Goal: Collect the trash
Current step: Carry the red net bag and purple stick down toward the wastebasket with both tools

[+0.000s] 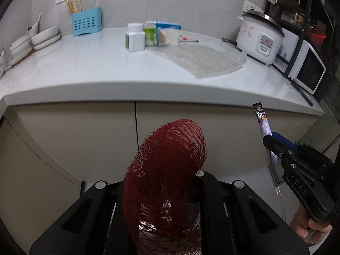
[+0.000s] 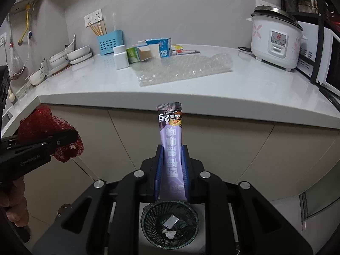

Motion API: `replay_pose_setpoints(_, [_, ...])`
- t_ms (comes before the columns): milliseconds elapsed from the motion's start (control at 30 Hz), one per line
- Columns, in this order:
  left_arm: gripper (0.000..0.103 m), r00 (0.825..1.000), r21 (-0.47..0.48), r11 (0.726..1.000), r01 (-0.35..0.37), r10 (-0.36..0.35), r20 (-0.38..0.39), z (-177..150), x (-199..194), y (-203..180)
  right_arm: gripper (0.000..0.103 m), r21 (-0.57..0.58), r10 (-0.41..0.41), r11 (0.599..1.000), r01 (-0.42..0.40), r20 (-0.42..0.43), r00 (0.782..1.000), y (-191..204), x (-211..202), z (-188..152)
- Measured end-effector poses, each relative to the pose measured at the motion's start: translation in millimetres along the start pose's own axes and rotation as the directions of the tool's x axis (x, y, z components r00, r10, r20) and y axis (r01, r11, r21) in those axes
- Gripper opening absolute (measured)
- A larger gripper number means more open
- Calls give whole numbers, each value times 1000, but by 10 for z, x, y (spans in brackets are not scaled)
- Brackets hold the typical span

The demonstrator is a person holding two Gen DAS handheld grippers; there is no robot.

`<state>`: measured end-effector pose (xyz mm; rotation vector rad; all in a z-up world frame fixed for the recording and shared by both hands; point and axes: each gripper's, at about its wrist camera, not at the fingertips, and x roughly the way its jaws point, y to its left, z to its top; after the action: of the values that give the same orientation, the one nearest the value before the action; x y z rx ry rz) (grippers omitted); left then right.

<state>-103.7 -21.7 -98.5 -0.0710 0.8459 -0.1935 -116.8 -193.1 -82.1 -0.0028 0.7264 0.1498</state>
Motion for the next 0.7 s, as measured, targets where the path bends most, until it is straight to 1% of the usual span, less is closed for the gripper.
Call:
replay_pose_setpoints(133, [11, 999, 6, 999, 33, -32, -41, -293, 254, 69, 16, 22, 9, 1000, -8, -57, 998, 13, 233, -307])
replay_pose_setpoints(233, [11, 998, 22, 999, 35, -34, -51, -490, 437, 88, 16, 25, -14, 1000, 16, -86, 996, 12, 390, -519])
replay_pose_setpoints(333, [11, 996, 26, 999, 37, -35, -81, -655, 644, 105, 16, 52, -12, 998, 18, -125, 992, -31, 554, -737])
replay_pose_setpoints(433, [11, 996, 39, 999, 37, -33, -88, -807, 819, 99, 16, 63, -13, 998, 23, -154, 988, -52, 701, -953])
replay_pose_setpoints(500, [11, 994, 32, 999, 43, -39, -106, -896, 940, 106, 16, 70, -11, 997, 24, -177, 984, -59, 792, -1093])
replay_pose_setpoints(700, [11, 987, 34, 999, 8, -2, -162, -1154, 1277, 110, 16, 84, -23, 995, 43, -228, 973, -62, 1048, -1472])
